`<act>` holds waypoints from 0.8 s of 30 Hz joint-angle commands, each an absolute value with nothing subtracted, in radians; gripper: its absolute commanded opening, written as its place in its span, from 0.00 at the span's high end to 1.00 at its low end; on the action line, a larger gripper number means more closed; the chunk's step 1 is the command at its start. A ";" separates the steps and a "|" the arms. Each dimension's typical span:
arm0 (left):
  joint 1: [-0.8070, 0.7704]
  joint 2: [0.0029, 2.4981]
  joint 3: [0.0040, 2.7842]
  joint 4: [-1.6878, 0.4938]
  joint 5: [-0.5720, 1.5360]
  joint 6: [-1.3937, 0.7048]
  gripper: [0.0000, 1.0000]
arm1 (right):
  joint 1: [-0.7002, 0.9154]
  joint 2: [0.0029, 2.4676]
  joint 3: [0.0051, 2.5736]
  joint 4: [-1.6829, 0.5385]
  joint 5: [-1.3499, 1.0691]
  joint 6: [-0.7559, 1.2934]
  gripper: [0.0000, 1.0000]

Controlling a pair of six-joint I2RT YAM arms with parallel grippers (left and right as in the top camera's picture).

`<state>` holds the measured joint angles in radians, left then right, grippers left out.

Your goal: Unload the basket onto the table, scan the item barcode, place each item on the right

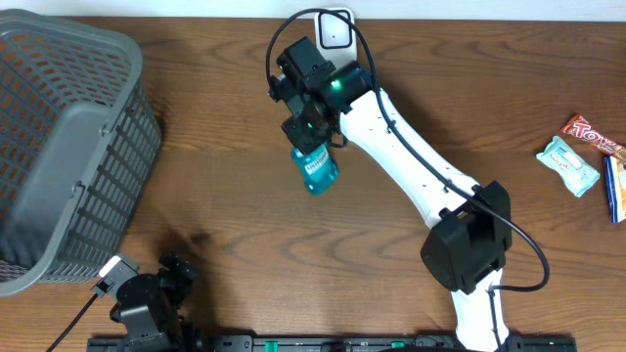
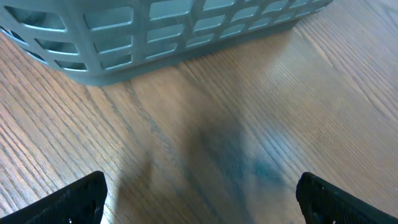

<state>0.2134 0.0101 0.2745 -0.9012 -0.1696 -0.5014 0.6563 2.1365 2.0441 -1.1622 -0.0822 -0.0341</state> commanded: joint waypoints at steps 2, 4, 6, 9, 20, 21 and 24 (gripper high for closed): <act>0.217 0.005 0.266 -0.933 -0.172 -0.495 0.02 | 0.656 2.138 2.033 -1.201 -0.088 -0.042 0.77; 0.217 0.005 0.266 -0.933 -0.172 -0.495 0.02 | 0.656 2.138 2.035 -1.205 -0.088 -0.038 0.81; 0.217 0.005 0.266 -0.933 -0.172 -0.496 0.02 | 0.656 2.138 2.049 -1.205 -0.088 -0.038 0.83; 0.217 0.005 0.266 -0.933 -0.172 -0.496 0.02 | 0.656 2.137 2.083 -1.204 -0.088 -0.038 0.84; 0.217 0.005 0.266 -0.933 -0.172 -0.496 0.02 | 0.656 2.136 2.180 -1.184 -0.088 -0.038 0.79; 0.217 0.005 0.266 -0.933 -0.172 -0.496 0.02 | 0.656 2.136 2.178 -1.177 -0.088 -0.038 0.77; 0.217 0.005 0.266 -0.933 -0.172 -0.496 0.02 | 0.656 2.136 2.158 -1.132 -0.088 -0.039 0.76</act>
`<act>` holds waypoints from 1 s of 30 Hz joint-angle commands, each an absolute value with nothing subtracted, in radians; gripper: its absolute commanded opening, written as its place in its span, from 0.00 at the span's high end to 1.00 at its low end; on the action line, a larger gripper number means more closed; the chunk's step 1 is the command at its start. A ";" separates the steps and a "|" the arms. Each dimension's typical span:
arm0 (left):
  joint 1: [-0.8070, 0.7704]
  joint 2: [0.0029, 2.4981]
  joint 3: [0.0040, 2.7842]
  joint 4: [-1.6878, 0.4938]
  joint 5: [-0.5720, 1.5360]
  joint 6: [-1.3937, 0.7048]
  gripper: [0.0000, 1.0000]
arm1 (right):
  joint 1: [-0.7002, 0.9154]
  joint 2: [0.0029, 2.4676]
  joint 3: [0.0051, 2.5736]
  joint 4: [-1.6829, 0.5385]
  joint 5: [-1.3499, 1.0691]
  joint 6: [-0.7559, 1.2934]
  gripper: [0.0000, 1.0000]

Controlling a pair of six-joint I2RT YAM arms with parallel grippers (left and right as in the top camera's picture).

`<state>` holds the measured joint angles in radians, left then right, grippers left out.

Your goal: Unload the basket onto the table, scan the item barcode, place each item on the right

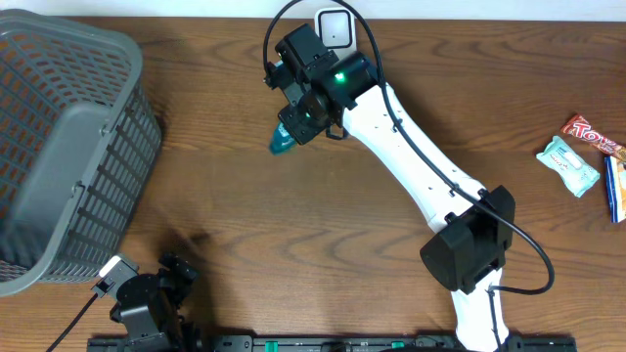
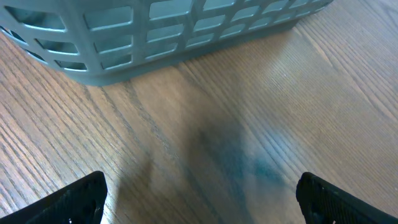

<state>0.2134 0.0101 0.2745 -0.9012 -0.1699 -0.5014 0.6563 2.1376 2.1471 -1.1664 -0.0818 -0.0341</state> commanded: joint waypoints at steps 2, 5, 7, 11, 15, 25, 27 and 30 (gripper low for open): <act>0.217 0.005 0.266 -0.933 -0.172 -0.496 0.02 | 0.656 2.137 2.144 -1.106 -0.088 -0.039 0.76; 0.217 0.005 0.266 -0.933 -0.172 -0.495 0.02 | 0.656 2.140 2.122 -1.071 -0.088 -0.038 0.76; 0.217 0.005 0.266 -0.933 -0.172 -0.495 0.02 | 0.656 2.140 2.108 -1.057 -0.088 -0.038 0.77; 0.217 0.005 0.266 -0.933 -0.172 -0.496 0.02 | 0.656 2.140 2.085 -1.037 -0.088 -0.038 0.78; 0.217 0.005 0.266 -0.933 -0.172 -0.495 0.02 | 0.656 2.140 2.059 -1.010 -0.088 -0.039 0.78; 0.217 0.005 0.266 -0.933 -0.172 -0.496 0.02 | 0.656 2.140 2.033 -1.002 -0.088 -0.105 0.69; 0.217 0.005 0.266 -0.933 -0.172 -0.496 0.02 | 0.656 2.140 2.033 -1.002 -0.088 -0.110 0.65; 0.217 0.005 0.266 -0.933 -0.172 -0.496 0.02 | 0.656 2.137 2.035 -1.006 -0.088 -0.110 0.57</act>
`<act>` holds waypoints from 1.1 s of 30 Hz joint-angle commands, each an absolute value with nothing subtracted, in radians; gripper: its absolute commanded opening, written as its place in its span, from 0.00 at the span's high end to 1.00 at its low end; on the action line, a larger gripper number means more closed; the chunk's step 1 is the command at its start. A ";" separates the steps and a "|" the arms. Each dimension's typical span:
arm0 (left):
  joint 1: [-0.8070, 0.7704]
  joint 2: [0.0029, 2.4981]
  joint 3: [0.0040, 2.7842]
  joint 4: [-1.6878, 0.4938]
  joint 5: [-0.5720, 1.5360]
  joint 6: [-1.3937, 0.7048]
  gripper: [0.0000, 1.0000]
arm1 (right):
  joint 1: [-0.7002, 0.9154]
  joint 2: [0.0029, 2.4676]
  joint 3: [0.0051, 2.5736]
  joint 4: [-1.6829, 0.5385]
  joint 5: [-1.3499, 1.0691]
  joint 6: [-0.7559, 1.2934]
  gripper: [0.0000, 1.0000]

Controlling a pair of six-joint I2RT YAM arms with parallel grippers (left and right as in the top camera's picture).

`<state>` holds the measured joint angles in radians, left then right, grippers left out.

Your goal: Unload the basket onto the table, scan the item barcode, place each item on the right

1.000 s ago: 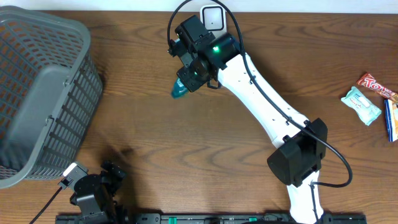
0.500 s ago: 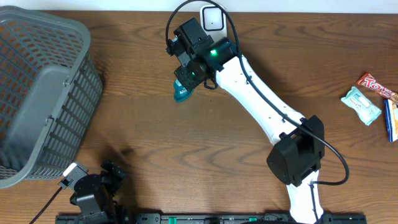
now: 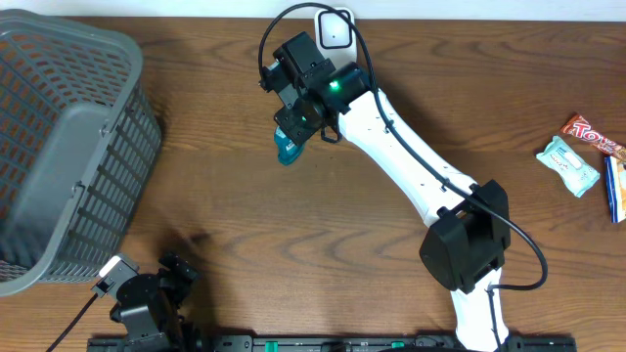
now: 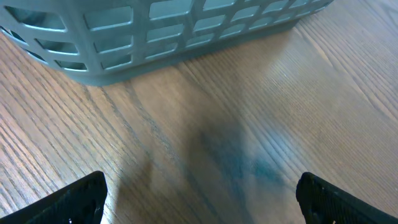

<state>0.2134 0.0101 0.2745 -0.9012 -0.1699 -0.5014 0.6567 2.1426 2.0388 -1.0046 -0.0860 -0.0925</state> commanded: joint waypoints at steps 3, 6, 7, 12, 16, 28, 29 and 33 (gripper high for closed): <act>0.217 0.005 0.266 -0.933 -0.172 -0.495 0.02 | 0.656 2.130 2.036 -1.007 -0.088 -0.110 0.50; 0.217 0.005 0.266 -0.933 -0.172 -0.495 0.02 | 0.656 2.113 2.037 -1.008 -0.088 -0.110 0.44; 0.217 0.005 0.266 -0.933 -0.172 -0.496 0.02 | 0.656 2.106 2.037 -1.010 -0.088 -0.110 0.42; 0.217 0.005 0.266 -0.933 -0.172 -0.496 0.02 | 0.656 2.043 2.037 -1.026 -0.088 -0.056 0.34; 0.217 0.005 0.266 -0.933 -0.172 -0.496 0.02 | 0.656 1.975 2.037 -1.019 -0.084 0.126 0.25; 0.217 0.005 0.266 -0.933 -0.172 -0.496 0.02 | 0.727 2.069 2.008 -0.972 0.246 0.755 0.01; 0.217 0.005 0.266 -0.933 -0.172 -0.496 0.02 | 0.741 2.086 2.008 -0.955 0.249 0.755 0.01; 0.217 0.005 0.266 -0.933 -0.172 -0.496 0.02 | 0.817 2.112 2.008 -0.889 0.343 0.766 0.01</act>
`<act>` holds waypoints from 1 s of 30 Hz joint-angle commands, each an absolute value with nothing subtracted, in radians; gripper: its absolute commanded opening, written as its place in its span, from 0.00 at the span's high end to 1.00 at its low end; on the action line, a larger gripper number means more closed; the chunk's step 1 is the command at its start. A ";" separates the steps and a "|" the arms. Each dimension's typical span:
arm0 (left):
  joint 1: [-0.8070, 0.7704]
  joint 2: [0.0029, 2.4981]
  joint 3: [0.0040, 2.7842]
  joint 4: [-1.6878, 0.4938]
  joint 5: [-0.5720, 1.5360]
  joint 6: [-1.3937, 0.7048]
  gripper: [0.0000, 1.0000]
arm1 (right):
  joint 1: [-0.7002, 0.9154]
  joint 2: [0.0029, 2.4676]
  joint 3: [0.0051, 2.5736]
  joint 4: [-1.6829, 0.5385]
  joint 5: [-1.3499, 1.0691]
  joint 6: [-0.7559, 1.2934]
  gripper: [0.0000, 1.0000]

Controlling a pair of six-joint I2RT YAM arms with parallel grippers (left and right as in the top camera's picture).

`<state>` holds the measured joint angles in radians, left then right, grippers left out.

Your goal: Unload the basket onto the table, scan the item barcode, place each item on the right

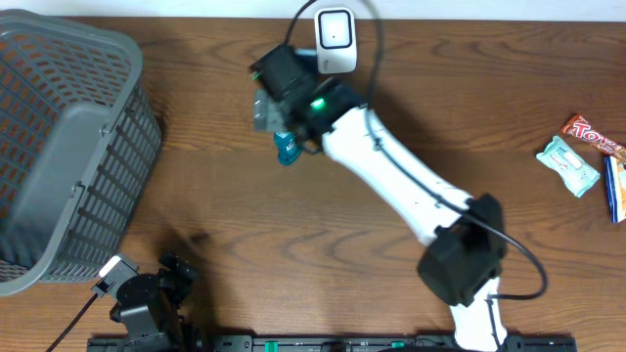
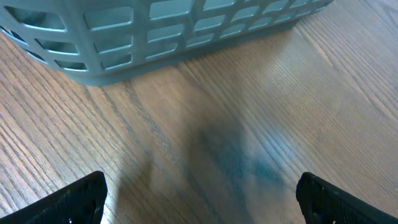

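Note:
A small teal bottle point(image 1: 286, 149) hangs below my right gripper point(image 1: 283, 135), which is shut on it, in front of and to the left of the white barcode scanner point(image 1: 335, 27) at the table's far edge. Only the bottle's end shows from above; no barcode can be made out. The right wrist is turned, with a grey part showing at its left. My left gripper point(image 2: 199, 202) rests low at the near left of the table, open, with bare wood between its black fingertips point(image 2: 81, 196).
A large grey mesh basket point(image 1: 59, 147) fills the left side and shows at the top of the left wrist view as the basket point(image 2: 155, 31). Snack packets point(image 1: 572, 161) and a red bar point(image 1: 592, 135) lie at the right edge.
The right wrist has turned and shifted slightly left and toward the back, with the teal bottle staying at about the same spot below it. The left arm has not moved.
At first the right gripper held the teal bottle lengthwise, its side visible, in front of the scanner. Then the bottle was tipped and nearer the scanner's left. After that it pointed end-on, and the wrist has now rotated further with the bottle still held.

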<state>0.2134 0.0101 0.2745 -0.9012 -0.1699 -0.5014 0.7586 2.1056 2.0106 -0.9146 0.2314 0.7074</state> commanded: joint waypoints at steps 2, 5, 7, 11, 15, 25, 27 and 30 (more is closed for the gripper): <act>0.217 0.005 0.266 -0.933 -0.172 -0.496 0.02 | 0.847 2.112 2.008 -0.882 0.429 0.796 0.01; 0.217 0.005 0.266 -0.933 -0.172 -0.496 0.02 | 0.885 2.126 2.007 -0.891 0.572 0.875 0.01; 0.217 0.005 0.266 -0.933 -0.172 -0.496 0.02 | 0.903 2.143 2.007 -0.894 0.645 0.924 0.01; 0.217 0.005 0.266 -0.933 -0.172 -0.496 0.02 | 0.915 2.170 2.007 -0.879 0.675 0.950 0.01; 0.217 0.005 0.266 -0.933 -0.172 -0.496 0.02 | 0.911 2.214 2.007 -0.878 0.682 0.958 0.01; 0.217 0.005 0.266 -0.933 -0.172 -0.496 0.02 | 0.870 2.272 2.007 -0.867 0.622 0.972 0.15; 0.217 0.005 0.266 -0.933 -0.172 -0.495 0.02 | 0.861 2.273 2.007 -0.868 0.597 0.971 0.27; 0.217 0.005 0.266 -0.933 -0.172 -0.496 0.02 | 0.849 2.273 2.007 -0.868 0.534 0.939 0.50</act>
